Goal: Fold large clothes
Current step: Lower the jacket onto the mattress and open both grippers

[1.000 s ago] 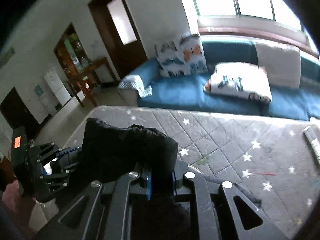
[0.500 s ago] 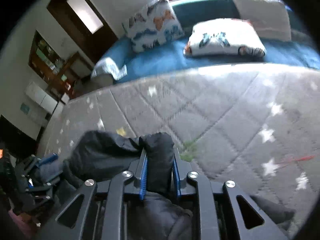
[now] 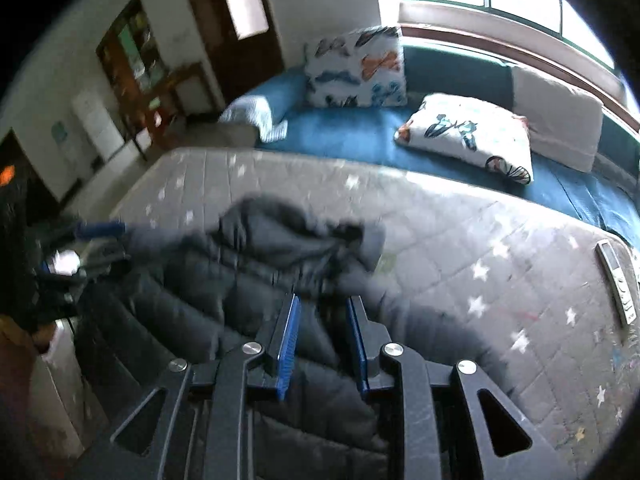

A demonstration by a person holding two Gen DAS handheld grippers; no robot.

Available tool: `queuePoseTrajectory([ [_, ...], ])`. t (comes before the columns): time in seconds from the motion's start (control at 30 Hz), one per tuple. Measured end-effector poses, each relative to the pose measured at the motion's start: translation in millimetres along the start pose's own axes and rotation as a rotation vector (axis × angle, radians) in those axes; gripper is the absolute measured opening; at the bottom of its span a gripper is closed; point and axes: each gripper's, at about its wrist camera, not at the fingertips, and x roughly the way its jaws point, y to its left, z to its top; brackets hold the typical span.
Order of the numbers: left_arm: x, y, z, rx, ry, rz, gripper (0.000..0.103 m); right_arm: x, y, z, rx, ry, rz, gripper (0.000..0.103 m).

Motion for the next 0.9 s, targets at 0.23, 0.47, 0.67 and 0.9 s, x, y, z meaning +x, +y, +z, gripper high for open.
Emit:
queuePoseTrajectory([
  [0.23, 49.6, 5.2, -8.1, -0.033, 0.068, -0.025, 0.055, 42.6, -33.4, -27.2, 0.026, 0.067, -0.132, 0.017],
  [0.47, 97.4, -1.2, -3.6, -0.023, 0.113, 0.02, 0.055, 52.1, -59.6, -33.9, 0.125, 0.052, -0.091, 0.004],
  [0.67, 79.3, -10.9, -7.3, 0.005, 0.089, 0.076, 0.055, 31.9, -42.3, -30.3, 0.093, 0.051, -0.121, 0.009],
  [0.9, 33.3, -20.5, -20.9, 0.019, 0.058, 0.111, 0.055, -6.5, 15.2, -32.2, -0.012, 0.017, -0.09, 0.051],
])
